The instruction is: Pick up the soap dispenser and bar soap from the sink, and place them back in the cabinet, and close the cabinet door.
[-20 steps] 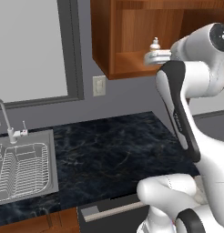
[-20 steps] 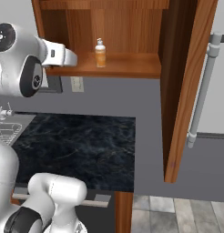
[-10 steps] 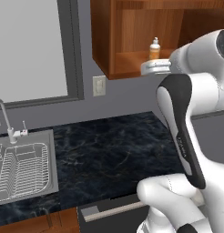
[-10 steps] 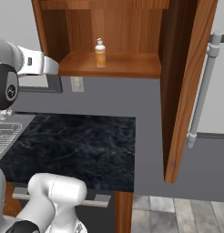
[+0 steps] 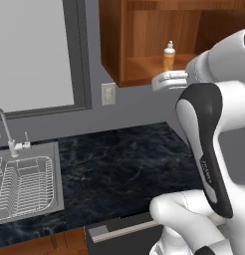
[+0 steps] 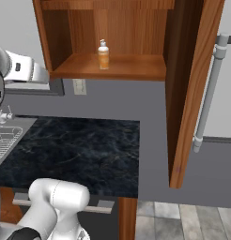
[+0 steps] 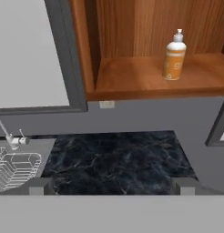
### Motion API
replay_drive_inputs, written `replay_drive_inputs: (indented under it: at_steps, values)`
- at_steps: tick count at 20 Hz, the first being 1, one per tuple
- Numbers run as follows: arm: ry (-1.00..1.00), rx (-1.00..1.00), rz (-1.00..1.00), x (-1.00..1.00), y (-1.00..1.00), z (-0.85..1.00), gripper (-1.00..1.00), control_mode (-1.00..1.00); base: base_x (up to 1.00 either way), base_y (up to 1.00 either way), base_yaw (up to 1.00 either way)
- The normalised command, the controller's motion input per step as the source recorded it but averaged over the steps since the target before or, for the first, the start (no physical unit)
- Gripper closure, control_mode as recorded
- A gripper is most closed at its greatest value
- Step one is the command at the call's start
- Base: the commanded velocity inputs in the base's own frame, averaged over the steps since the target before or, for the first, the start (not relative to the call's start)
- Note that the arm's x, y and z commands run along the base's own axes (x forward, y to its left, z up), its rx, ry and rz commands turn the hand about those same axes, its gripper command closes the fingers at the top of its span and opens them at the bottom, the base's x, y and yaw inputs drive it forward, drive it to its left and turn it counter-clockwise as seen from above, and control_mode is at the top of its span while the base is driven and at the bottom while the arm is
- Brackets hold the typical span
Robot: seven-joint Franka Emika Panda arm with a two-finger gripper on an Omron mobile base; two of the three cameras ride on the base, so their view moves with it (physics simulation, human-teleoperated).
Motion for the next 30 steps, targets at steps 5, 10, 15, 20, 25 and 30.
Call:
replay_drive_inputs:
  at_steps: [5,10,15,20,25,30]
  values:
    - [0.12,0.02,0.04,-0.36,0.06,-0.14,-1.00,-1.00,0.00,0.00,0.00]
    - [0.07,0.00,0.06,-0.36,0.00,-0.20,-1.00,-1.00,0.00,0.00,0.00]
    - [0.01,0.00,0.05,-0.24,0.00,-0.12,-1.00,-1.00,0.00,0.00,0.00]
    - [0.00,0.00,0.01,-0.20,0.00,0.00,-1.00,-1.00,0.00,0.00,0.00]
    - [0.00,0.00,0.00,-0.08,-0.01,0.00,-1.00,-1.00,0.00,0.00,0.00]
    - [0.00,0.00,0.00,0.00,-0.04,0.00,-1.00,-1.00,0.00,0.00,0.00]
